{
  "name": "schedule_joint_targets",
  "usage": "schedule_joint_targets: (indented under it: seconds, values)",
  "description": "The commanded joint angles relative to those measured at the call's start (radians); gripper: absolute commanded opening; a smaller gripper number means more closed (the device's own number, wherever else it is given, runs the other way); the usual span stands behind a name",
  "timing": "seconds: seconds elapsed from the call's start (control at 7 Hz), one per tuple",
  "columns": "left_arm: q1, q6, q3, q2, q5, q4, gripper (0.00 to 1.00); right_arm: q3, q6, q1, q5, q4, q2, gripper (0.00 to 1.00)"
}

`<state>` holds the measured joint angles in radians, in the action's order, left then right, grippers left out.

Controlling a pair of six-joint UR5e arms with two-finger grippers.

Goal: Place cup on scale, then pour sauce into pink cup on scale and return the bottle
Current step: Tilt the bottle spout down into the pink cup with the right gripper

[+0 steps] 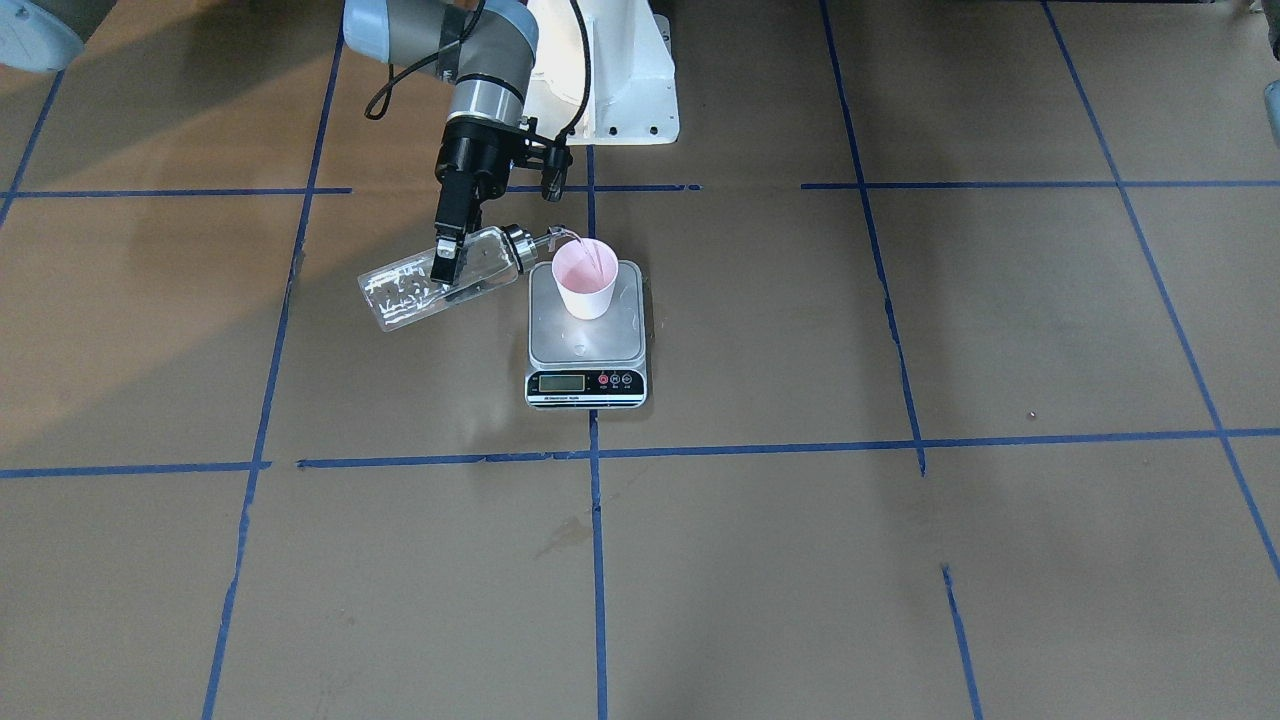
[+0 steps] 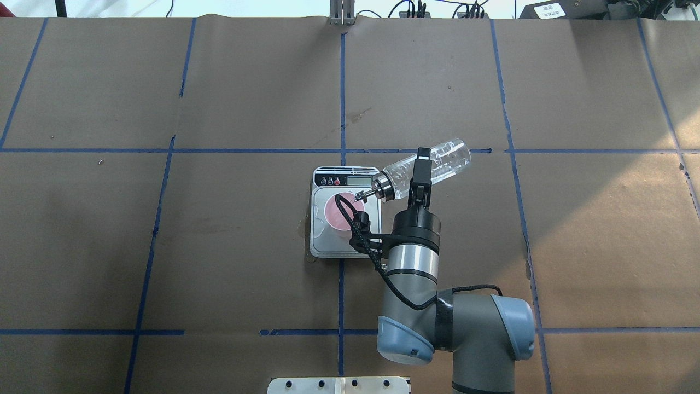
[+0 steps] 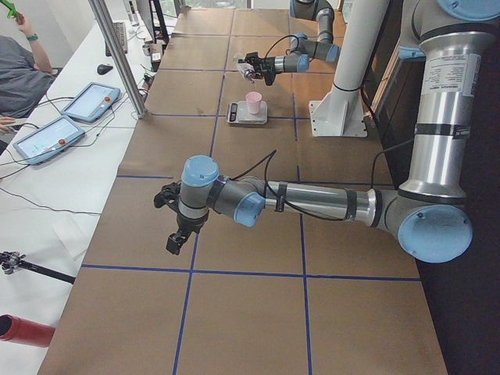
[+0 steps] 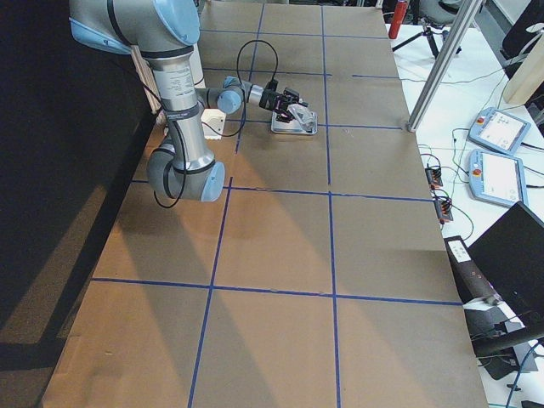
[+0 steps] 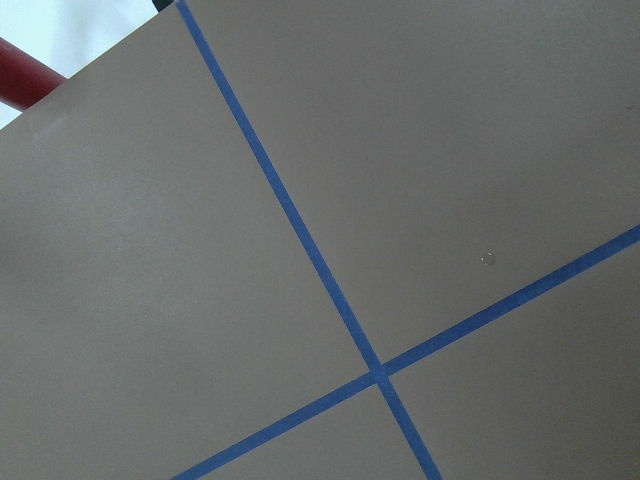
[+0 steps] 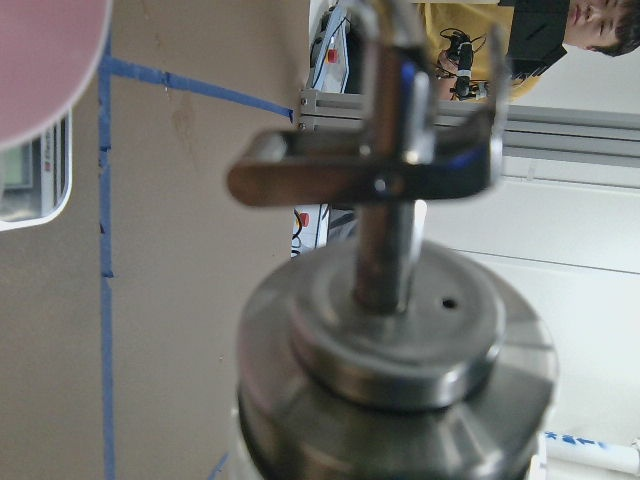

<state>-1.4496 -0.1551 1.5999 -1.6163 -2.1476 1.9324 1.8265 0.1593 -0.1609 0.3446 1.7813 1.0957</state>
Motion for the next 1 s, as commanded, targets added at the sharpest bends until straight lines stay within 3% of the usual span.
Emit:
schedule_joint_targets:
  seconds: [0.0,0.29,0.57,0.86]
  values:
    - [0.0,0.0,0.0,-0.005,0.0,-0.003,1.0,-0.001,0.167,0.014,0.054,-0.034,0.01,0.0]
    - [-0.002,0.0,0.002,-0.005,0.0,-0.004,1.0,0.01,0.293,0.017,0.132,-0.124,0.015,0.0]
    - [-0.005,0.002,0.003,-0.01,0.0,-0.006,1.0,0.034,0.421,-0.005,0.255,-0.408,0.073,0.0]
    - [-0.006,0.002,0.008,-0.011,-0.002,-0.006,1.0,0.039,0.589,-0.044,0.292,-0.517,0.122,0.0]
